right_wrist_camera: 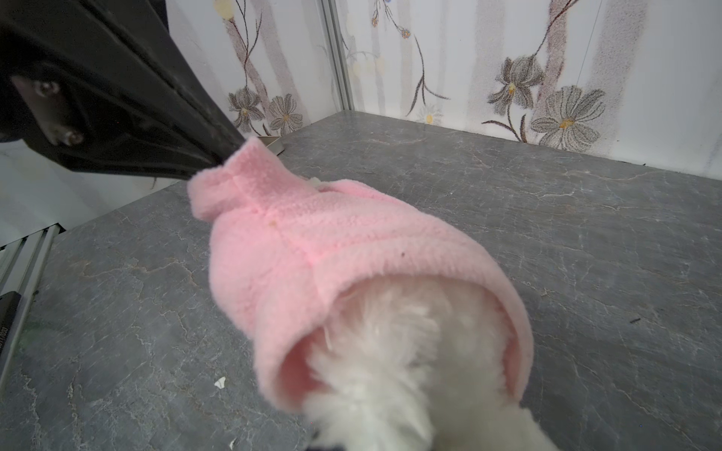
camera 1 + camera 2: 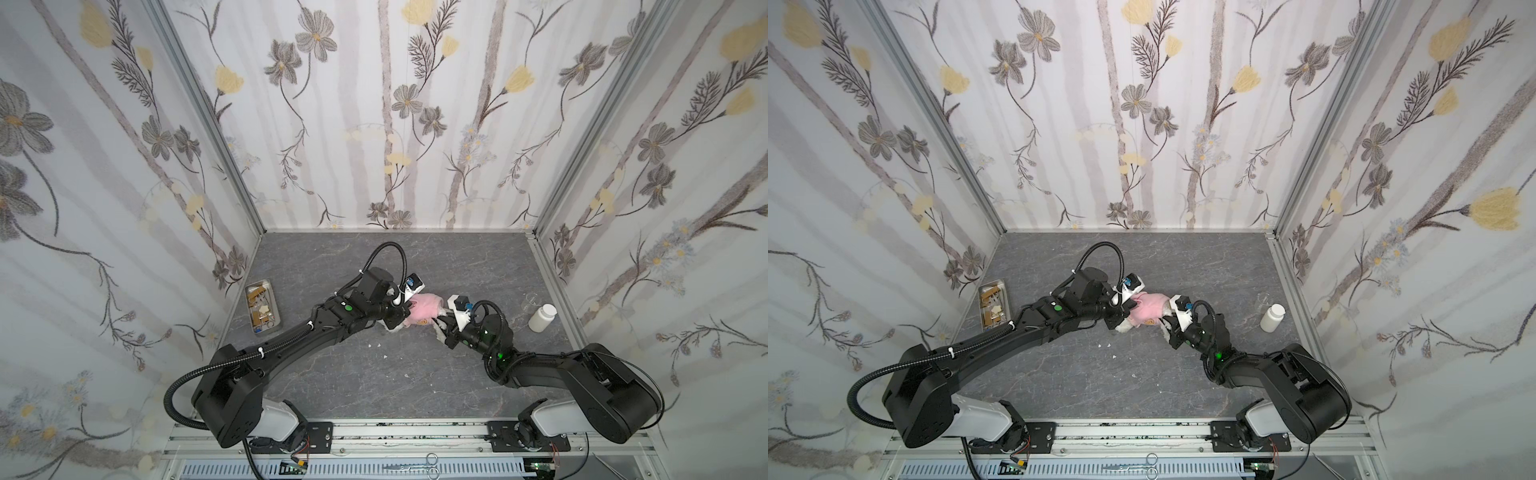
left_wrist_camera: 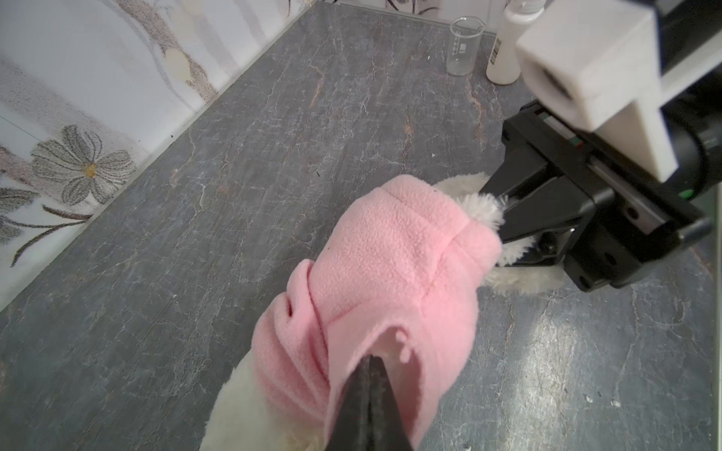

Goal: Dress the teddy bear

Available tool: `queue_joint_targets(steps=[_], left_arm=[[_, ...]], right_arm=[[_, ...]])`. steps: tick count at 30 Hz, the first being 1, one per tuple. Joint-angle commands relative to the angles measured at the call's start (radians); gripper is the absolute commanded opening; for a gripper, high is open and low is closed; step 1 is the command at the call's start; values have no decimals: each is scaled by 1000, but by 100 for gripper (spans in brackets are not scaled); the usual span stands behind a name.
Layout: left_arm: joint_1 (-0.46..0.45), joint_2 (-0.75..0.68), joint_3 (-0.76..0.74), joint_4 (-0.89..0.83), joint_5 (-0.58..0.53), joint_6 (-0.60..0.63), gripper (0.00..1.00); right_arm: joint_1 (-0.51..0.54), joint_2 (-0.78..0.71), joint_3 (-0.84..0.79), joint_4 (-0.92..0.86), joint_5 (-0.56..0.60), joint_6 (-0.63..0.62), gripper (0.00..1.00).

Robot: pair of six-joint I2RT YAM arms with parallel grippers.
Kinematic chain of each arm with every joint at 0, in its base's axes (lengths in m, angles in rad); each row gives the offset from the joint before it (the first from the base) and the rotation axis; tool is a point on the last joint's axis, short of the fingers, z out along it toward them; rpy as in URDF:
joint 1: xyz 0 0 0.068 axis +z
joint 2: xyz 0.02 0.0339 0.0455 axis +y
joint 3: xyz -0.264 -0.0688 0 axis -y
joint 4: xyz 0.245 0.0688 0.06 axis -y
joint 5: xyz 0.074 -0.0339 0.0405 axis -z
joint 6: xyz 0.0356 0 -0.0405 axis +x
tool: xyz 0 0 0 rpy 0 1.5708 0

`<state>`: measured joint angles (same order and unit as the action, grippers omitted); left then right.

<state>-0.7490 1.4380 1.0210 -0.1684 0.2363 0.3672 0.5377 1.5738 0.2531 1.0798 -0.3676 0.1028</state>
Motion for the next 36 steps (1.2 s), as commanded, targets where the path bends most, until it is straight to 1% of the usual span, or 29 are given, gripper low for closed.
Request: queue_joint_targets(steps=[1, 3, 15, 24, 30, 36], left_arm=[[-1, 18, 21, -26, 32, 30, 5], [-2, 18, 22, -31, 66, 30, 8], [-15, 53, 43, -50, 109, 47, 24], [-10, 42, 56, -55, 161, 42, 30], [-19, 99, 61, -58, 120, 53, 33], [-39, 172, 97, -58, 100, 56, 40]], right_arm=[[2, -3, 8, 38, 2, -15, 0], [2, -4, 11, 32, 4, -15, 0], [2, 3, 20, 30, -1, -8, 0], [2, -2, 26, 9, 6, -11, 0], [2, 1, 30, 13, -9, 2, 0], [17, 14, 24, 70, -20, 55, 0]])
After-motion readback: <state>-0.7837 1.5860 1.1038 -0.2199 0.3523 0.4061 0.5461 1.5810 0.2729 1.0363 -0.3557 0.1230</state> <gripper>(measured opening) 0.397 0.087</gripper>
